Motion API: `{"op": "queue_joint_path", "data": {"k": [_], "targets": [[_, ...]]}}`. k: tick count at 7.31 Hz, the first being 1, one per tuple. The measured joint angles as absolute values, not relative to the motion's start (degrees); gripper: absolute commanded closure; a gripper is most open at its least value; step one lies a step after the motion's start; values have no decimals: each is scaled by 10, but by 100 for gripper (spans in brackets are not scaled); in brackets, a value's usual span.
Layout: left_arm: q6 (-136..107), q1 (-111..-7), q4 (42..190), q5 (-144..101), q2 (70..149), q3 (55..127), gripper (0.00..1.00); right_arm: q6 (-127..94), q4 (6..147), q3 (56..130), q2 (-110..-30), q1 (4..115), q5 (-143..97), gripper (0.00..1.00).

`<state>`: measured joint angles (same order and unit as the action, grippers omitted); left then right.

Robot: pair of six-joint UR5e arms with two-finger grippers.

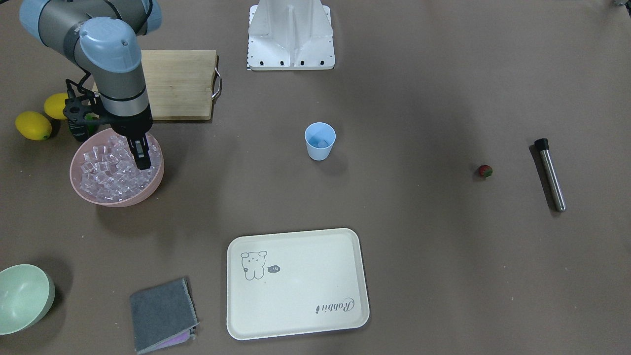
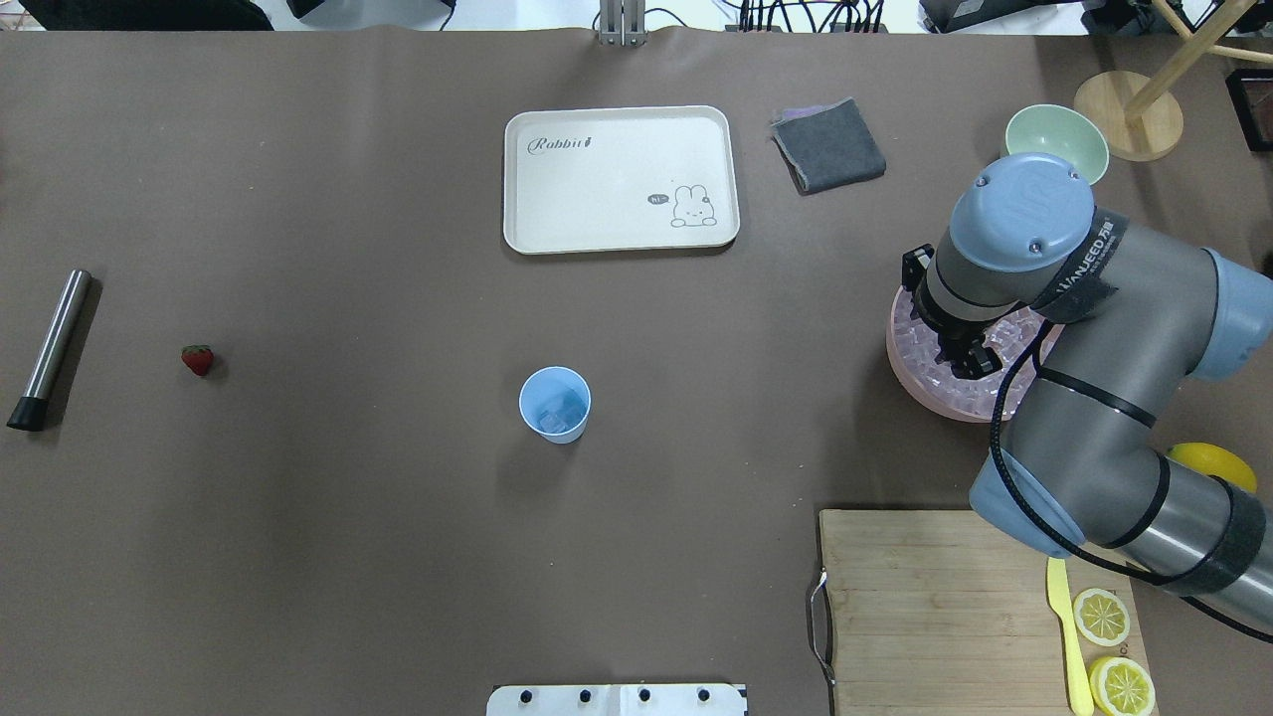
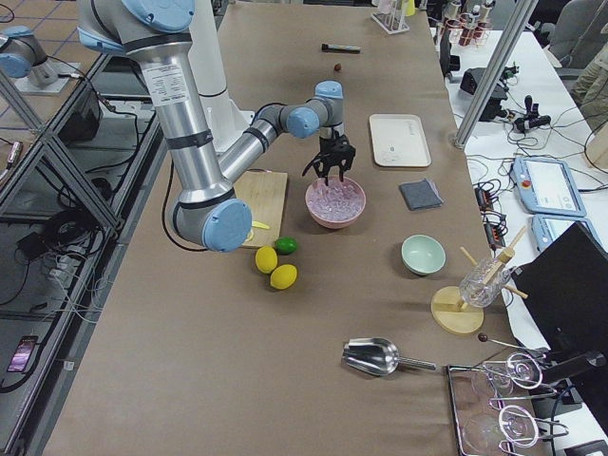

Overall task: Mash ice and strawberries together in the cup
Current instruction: 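Push the scoop through the ice cubes to gather a scoopful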

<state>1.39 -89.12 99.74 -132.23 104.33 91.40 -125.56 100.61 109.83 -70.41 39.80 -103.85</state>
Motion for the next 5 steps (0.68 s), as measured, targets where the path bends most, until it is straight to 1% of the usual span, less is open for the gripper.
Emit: {"op": "queue_joint_path", "data": {"k": [5], "targets": [[14, -891, 1002, -1320, 1042, 914, 2, -1256, 1002, 1076, -695, 392, -1039, 38]]}}
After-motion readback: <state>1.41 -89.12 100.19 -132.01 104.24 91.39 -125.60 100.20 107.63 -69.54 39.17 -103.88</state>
